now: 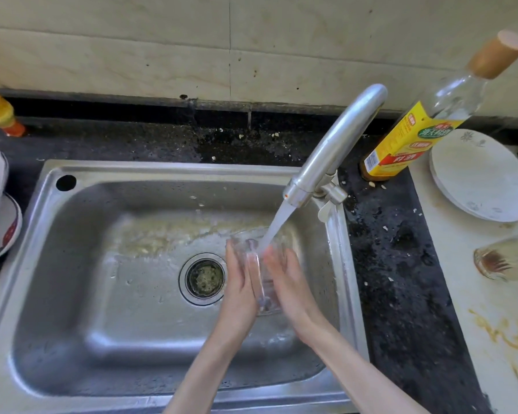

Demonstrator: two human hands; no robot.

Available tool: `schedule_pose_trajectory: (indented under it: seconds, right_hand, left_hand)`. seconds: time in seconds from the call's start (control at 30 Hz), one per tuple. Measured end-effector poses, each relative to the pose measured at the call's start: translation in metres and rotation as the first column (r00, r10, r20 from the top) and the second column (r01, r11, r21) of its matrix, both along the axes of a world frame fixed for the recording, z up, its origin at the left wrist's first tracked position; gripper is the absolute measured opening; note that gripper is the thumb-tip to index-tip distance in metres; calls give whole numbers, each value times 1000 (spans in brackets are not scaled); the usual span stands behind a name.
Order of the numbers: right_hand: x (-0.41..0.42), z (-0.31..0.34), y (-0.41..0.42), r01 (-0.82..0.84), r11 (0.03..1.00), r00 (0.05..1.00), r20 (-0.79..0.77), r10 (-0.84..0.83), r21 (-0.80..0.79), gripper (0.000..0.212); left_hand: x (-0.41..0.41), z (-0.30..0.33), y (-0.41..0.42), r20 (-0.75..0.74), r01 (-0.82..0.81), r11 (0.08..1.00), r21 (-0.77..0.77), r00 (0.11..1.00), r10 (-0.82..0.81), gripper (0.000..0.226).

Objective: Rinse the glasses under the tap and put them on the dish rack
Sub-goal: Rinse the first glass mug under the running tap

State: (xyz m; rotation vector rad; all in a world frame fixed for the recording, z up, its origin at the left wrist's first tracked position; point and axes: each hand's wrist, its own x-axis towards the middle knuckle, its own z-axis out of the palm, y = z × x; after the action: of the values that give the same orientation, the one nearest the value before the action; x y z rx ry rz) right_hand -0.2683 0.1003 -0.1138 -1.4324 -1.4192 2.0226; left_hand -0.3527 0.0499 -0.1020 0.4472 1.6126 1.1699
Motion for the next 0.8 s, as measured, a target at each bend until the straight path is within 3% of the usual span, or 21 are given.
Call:
schedule_pose_trajectory:
  seconds: [0.1,0.13,0.2,0.27,0.33,0.4,0.5,0.57,0.67,0.7,0.8]
  right_hand:
    - [1,-12,-1,41,995,996,-76,-48,-94,79]
    - [0,-8,-4,50,985,991,-111,-69,-166,73]
    - [2,-3,-7,51,948,977,-180,-112,-316,38]
    - [3,-3,-11,30,948,972,-213,-102,-317,41]
    - [0,-7,-11,90,959,976,-166,-139,-270,40]
    - [-9,-10,-8,184,957,973,-95,-209,-224,65]
    - [-8,-13,-3,215,958,967,-99,-236,-191,51]
    - [-4,-7,-8,153,956,970,-144,-194,-250,38]
    - [2,-3,-20,90,930,966,-195,-168,-355,28]
    - [1,-2,-21,95,925,964,-199,-178,-367,29]
    - [-3,-3,-14,131,915,962,-174,-210,-381,84]
  left_hand:
    - [4,5,3,-97,15,999,45,995,-10,63]
    - [3,4,5,-131,5,999,42,991,0,61]
    - [-2,0,10,-130,-48,999,15,990,50,55]
    - [-11,-8,17,-87,-117,992,-39,990,113,52]
    - [-10,-15,14,-140,-79,995,-68,988,69,56]
    - [5,-16,6,-234,8,1000,-1,972,-8,56]
    - [18,-13,-1,-290,102,993,61,954,-80,54]
    - [4,-23,9,-236,50,999,-1,971,-49,56]
    - [-22,-34,23,-76,-40,985,-169,997,27,89]
    - [-19,-29,21,-86,-43,985,-167,996,29,87]
    - [8,-11,7,-232,22,999,-25,972,-28,61]
